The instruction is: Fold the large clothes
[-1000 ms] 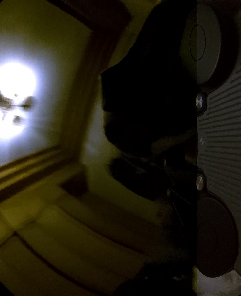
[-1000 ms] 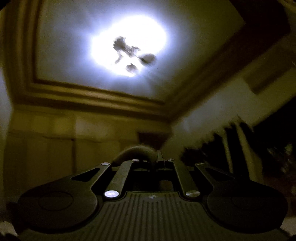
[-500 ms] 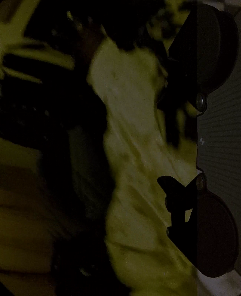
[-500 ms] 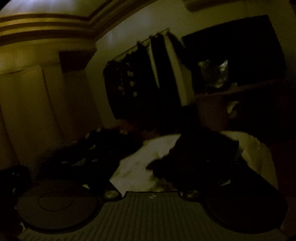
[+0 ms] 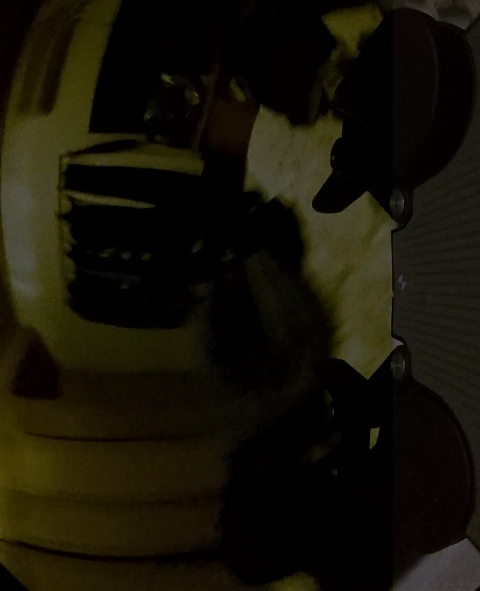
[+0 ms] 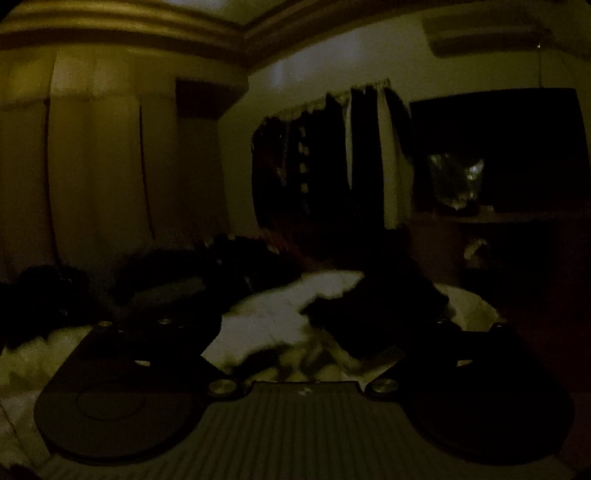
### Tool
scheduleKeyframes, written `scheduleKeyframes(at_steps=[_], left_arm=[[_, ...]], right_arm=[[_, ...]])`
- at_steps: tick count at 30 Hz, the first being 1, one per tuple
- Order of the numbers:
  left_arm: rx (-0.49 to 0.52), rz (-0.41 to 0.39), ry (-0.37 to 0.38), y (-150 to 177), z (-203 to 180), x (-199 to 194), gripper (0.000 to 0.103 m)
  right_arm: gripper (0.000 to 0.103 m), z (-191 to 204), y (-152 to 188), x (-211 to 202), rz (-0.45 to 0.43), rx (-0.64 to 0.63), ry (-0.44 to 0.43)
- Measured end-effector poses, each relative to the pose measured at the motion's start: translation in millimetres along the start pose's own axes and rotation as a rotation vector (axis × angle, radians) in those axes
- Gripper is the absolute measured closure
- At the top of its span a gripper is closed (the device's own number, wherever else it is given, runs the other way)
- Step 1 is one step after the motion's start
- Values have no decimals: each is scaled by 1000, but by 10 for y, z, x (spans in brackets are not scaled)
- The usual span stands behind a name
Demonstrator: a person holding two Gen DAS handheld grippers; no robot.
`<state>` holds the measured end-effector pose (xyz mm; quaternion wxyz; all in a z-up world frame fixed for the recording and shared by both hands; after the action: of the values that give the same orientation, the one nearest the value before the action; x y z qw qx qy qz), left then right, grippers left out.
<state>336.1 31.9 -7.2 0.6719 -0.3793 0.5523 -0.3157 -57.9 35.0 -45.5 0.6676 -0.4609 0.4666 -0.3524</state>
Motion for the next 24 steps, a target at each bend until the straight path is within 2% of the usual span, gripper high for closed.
scheduleKeyframes(at_steps=[2, 4, 6, 7, 8, 10, 12, 13, 16, 18, 20, 22, 24], left_arm=[[123, -65, -103, -345, 163, -212, 0], [254, -128, -258, -654, 454, -434, 0], [291, -78, -366, -836, 776, -555, 0], [274, -39, -385, -878, 915, -625, 0], [233, -15, -368, -869, 1054, -703, 0], [136, 22, -231, -662, 1235, -789, 0], [68, 100, -76, -270, 1215, -693, 0], [45, 140, -23, -51, 1144, -593, 0], [24, 341, 168, 737, 666, -129, 0], [11, 474, 299, 1165, 300, 161, 0], [-8, 575, 415, 1501, -8, 360, 0], [6, 634, 466, 1706, -304, 486, 0], [34, 627, 489, 1787, -431, 465, 0]], right_arm=[[5, 78, -127, -97, -11, 16, -27], [4, 193, -273, -191, -6, 16, -71], [2, 319, -383, -262, -3, -4, -126], [2, 381, -427, -254, 16, -15, -152], [2, 439, -448, -234, 43, -16, -173], [2, 541, -395, -167, 102, -5, -213], [6, 664, -227, -105, 142, -34, -257], [6, 739, -126, -93, 152, -73, -252], [9, 1028, 286, 9, 223, -243, -223], [10, 1189, 589, 115, 298, -299, -252], [12, 1333, 895, 238, 398, -331, -298], [19, 1455, 1154, 313, 448, -363, -260], [21, 1487, 1273, 322, 472, -338, -244]])
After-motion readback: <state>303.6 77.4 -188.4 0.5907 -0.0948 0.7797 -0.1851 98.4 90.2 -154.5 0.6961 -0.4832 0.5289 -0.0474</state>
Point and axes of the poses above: each gripper's, at about its wrist camera, not at the fingertips, and x roughly the way its jaws point, z to its left, y to its underside, the point moved 1 cm from there along x, roughly the way its jaws point, and after that the axes turned 9 degrees about z, right-handed, at the moved point
